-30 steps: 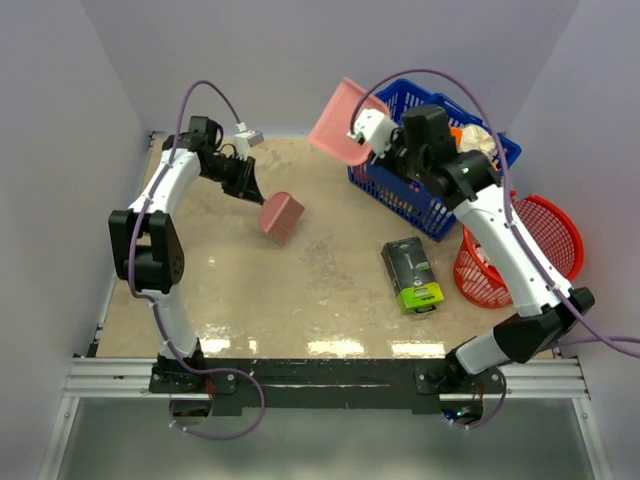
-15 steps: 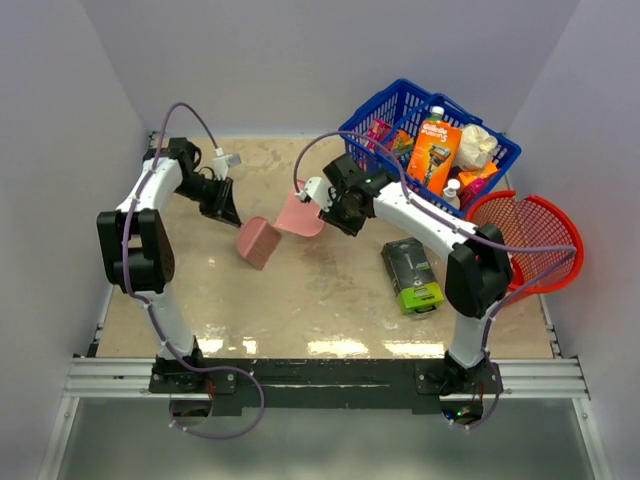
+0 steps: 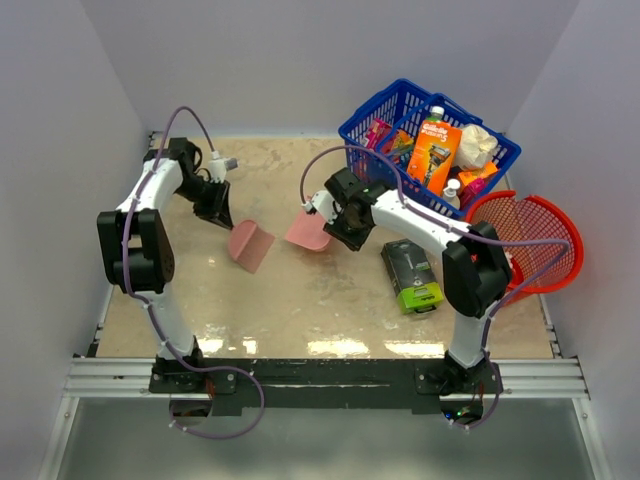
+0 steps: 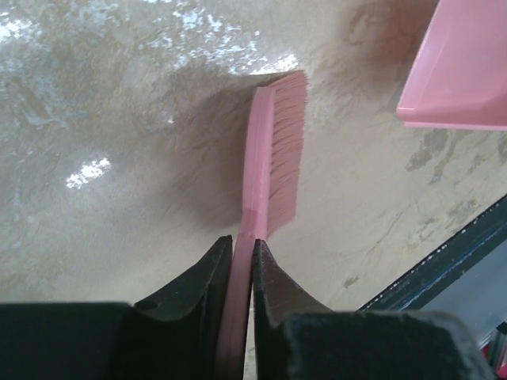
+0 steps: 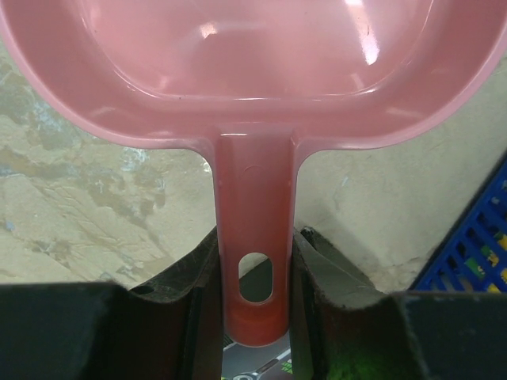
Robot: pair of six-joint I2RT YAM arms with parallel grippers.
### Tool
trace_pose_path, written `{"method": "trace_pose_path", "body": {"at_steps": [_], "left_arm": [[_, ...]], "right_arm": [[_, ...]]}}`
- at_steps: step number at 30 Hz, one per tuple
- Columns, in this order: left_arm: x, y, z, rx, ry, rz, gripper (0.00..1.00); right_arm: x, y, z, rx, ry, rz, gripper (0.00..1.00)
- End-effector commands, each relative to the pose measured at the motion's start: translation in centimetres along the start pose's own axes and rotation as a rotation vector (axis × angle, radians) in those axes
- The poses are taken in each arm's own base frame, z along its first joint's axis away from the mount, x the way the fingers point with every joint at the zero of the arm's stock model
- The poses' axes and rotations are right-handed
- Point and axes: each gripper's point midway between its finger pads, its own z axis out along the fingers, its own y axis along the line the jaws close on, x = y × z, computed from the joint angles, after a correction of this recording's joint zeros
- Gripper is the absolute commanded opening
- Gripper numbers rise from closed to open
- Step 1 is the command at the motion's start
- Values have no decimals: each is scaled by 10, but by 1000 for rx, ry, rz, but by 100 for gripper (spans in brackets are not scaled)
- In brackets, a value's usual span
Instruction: Sweep away the paper scraps from the table
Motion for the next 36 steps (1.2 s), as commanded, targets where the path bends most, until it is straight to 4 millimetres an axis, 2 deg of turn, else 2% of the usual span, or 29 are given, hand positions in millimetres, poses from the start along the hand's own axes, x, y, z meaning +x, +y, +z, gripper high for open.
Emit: {"method": "trace_pose_path", "body": {"at_steps": [1, 4, 5, 7, 9, 11, 12, 14, 15, 17, 18, 20, 21, 22, 24, 25, 28, 29, 30, 32, 34, 36], "left_arm": [[-1, 28, 3, -134, 1, 19, 23], [-2, 33, 4, -159, 3, 17, 47], [-3, 38, 3, -181, 1, 18, 58], [-3, 40, 2, -192, 2, 22, 70], [-3, 40, 1, -197, 6, 27, 74], [-5, 39, -2, -202, -5, 34, 80], [-5, 39, -3, -203, -6, 35, 80], [-7, 38, -5, -207, -17, 40, 81], [-8, 38, -7, -212, -22, 38, 81], [-10, 39, -11, -230, -33, 44, 89], [-9, 40, -12, -238, -33, 41, 90], [-11, 43, -19, -275, -44, 44, 100], [-13, 44, -23, -291, -56, 48, 100], [-20, 42, -31, -311, -89, 67, 100], [-26, 45, -43, -359, -124, 85, 100], [-36, 43, -54, -386, -174, 101, 100], [-60, 40, -78, -438, -295, 127, 100], [-68, 36, -88, -450, -334, 135, 100], [-75, 34, -95, -459, -364, 141, 100], [-92, 27, -114, -475, -442, 143, 100], [-103, 22, -124, -470, -481, 136, 100], [-117, 16, -139, -474, -529, 141, 100]], "right_arm": [[2, 11, -4, -29, -19, 26, 2], [6, 18, 7, -66, 1, 29, 3], [6, 18, 9, -67, 1, 29, 4], [2, 16, 11, -58, -5, 28, 13], [2, 17, 13, -70, 3, 24, 29], [1, 18, 13, -80, 7, 23, 37], [0, 18, 12, -79, 2, 25, 50], [2, 17, 11, -73, 3, 31, 62], [1, 17, 8, -67, -2, 34, 77], [3, 18, 8, -68, -1, 37, 96], [3, 18, 7, -70, -3, 37, 99], [-4, 19, -1, -81, -24, 35, 99], [-8, 16, -8, -76, -37, 40, 99], [-22, 10, -28, -59, -95, 30, 99], [-36, 6, -52, -47, -175, 13, 99], [-47, 2, -73, -29, -244, 0, 99], [-72, -6, -109, 9, -376, 10, 99], [-78, -11, -116, 35, -401, 50, 99], [-87, -25, -126, 96, -429, 93, 99], [-98, -30, -132, 104, -449, 149, 99], [-112, -44, -149, 168, -512, 190, 99], [-116, -60, -162, 250, -540, 224, 99]]}}
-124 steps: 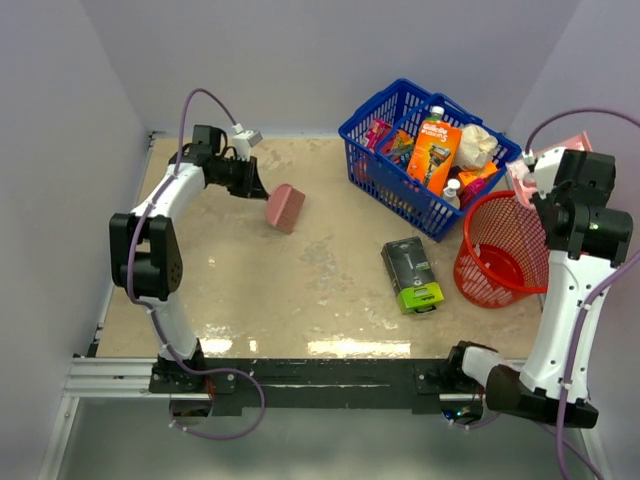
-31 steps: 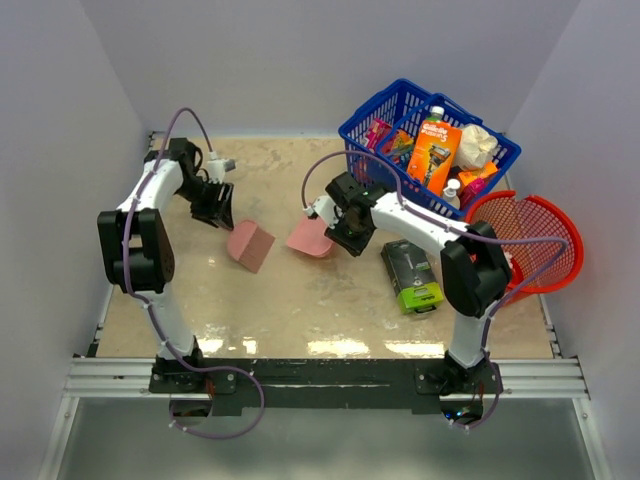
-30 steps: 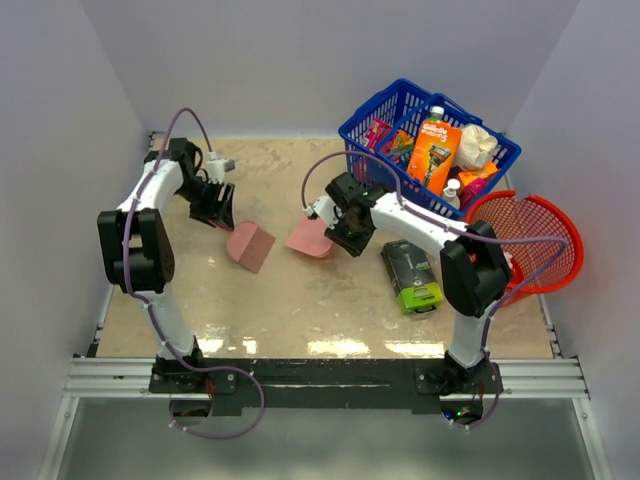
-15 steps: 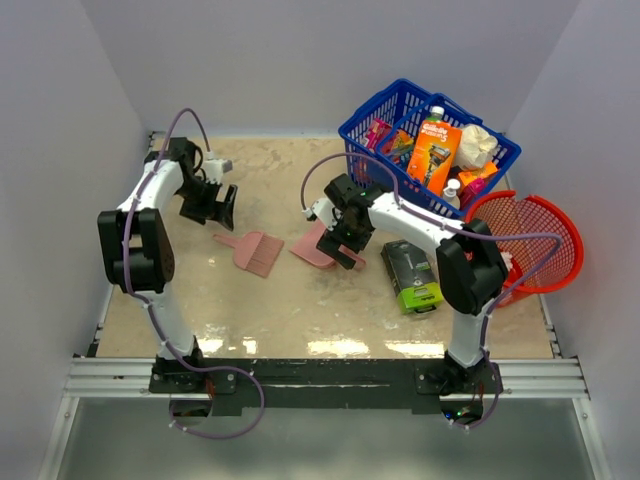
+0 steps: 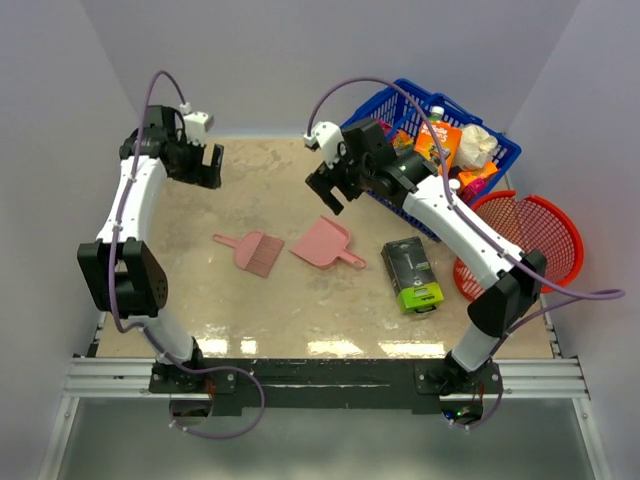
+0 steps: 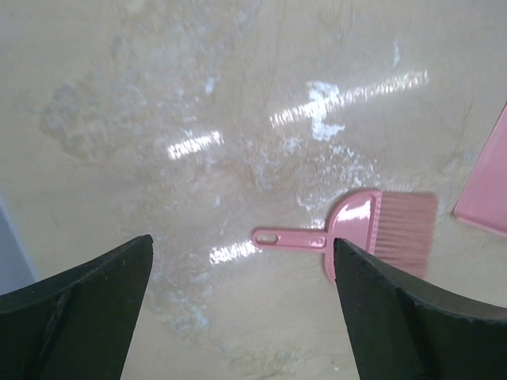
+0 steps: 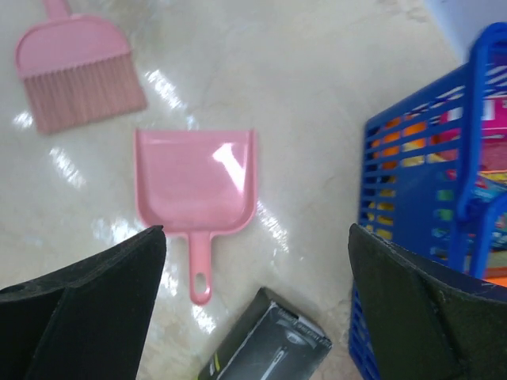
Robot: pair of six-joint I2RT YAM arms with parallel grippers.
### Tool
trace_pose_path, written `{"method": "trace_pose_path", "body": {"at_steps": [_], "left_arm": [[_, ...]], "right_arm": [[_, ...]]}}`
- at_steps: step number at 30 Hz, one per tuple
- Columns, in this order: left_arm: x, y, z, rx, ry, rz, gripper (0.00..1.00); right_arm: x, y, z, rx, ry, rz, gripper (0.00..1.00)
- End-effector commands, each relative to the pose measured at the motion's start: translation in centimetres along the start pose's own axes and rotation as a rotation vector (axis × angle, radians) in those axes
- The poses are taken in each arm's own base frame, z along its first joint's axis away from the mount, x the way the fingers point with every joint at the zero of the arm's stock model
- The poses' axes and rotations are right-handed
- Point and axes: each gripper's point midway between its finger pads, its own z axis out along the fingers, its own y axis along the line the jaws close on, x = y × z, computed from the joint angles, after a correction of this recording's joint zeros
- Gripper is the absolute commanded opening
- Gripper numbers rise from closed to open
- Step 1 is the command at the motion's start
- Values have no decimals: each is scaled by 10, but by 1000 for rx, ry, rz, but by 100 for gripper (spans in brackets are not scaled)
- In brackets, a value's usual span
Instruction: Sweep away the paper scraps from the table
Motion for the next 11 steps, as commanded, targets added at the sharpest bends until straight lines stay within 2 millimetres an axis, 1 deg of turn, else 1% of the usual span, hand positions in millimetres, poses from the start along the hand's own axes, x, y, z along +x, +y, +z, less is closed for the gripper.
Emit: {"method": "trace_pose_path", "body": {"at_steps": [1, 2, 3, 4, 6, 10, 11], "left_arm": [[-64, 11, -30, -57, -199, -24, 100], [-73, 12, -36, -62, -228, -22, 100], [-78, 12, -37, -62, -240, -26, 100], [-85, 13, -40, -68, -264, -33, 100], [-95, 12, -46, -65, -302, -31, 100], [-105, 13, -50, -69, -329, -38, 100], [-106, 14, -51, -73, -335, -39, 100]], "right_arm": [[-30, -30, -10, 171, -93, 89, 99], [-31, -35, -11, 197, -91, 93, 99], [-36, -40, -14, 223, -105, 98, 99], [-37, -46, -17, 258, -107, 103, 99], [-41, -50, -20, 280, -121, 92, 99], [-43, -54, -23, 294, -126, 81, 99], [-49, -55, -26, 297, -144, 80, 99]]}}
